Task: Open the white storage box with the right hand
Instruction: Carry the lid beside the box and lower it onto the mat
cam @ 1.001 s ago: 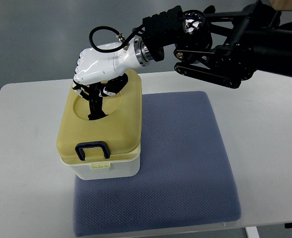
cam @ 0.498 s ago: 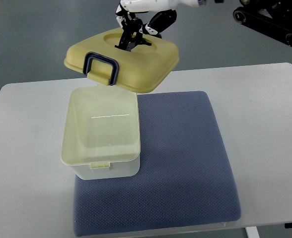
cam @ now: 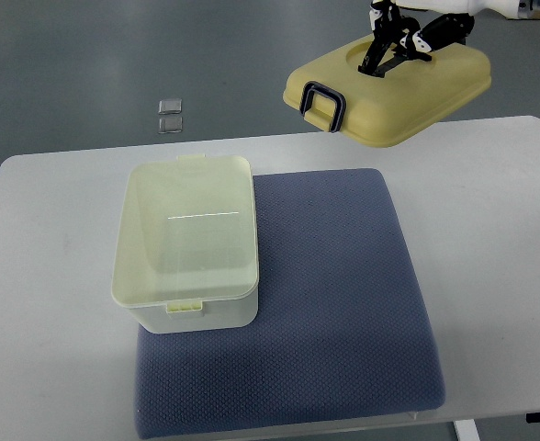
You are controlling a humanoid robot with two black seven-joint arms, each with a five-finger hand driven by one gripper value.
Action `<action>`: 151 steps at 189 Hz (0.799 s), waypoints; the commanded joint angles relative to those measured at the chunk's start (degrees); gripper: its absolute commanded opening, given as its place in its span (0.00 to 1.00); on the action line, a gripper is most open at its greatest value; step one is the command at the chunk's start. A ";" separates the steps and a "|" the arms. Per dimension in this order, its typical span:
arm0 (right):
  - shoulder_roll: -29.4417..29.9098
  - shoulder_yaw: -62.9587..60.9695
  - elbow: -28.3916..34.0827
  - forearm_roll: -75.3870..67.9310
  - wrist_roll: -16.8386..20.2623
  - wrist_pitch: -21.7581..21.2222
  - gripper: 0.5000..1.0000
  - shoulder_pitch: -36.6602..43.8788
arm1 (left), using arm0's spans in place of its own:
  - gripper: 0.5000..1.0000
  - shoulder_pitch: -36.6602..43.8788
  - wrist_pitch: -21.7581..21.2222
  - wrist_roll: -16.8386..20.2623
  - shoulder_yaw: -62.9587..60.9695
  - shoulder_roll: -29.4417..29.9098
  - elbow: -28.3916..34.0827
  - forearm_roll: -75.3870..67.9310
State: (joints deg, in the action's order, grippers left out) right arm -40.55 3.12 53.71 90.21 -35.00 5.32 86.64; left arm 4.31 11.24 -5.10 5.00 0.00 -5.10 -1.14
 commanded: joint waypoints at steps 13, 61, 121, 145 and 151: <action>-1.90 0.30 -0.09 0.14 0.00 3.29 0.00 -5.26 | 1.00 0.00 0.01 0.00 -0.08 0.00 0.00 0.00; -2.52 0.22 -2.38 0.23 0.00 8.12 0.00 -12.99 | 1.00 0.00 0.01 0.00 0.01 0.00 0.00 0.00; -1.11 0.22 -2.90 0.40 0.00 9.27 0.00 -16.60 | 1.00 0.00 0.01 0.00 0.01 0.00 0.00 0.00; -0.49 0.22 -3.87 0.40 0.00 10.24 0.00 -18.53 | 1.00 0.09 0.01 0.00 0.01 0.00 0.00 0.00; -0.06 0.22 -4.40 0.49 0.00 10.50 0.00 -18.97 | 1.00 0.00 0.01 0.00 0.01 0.00 0.00 0.00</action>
State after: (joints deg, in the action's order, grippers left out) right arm -41.37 3.32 50.50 90.62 -35.00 15.06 69.09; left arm 4.30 11.24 -5.10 4.98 0.00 -5.10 -1.14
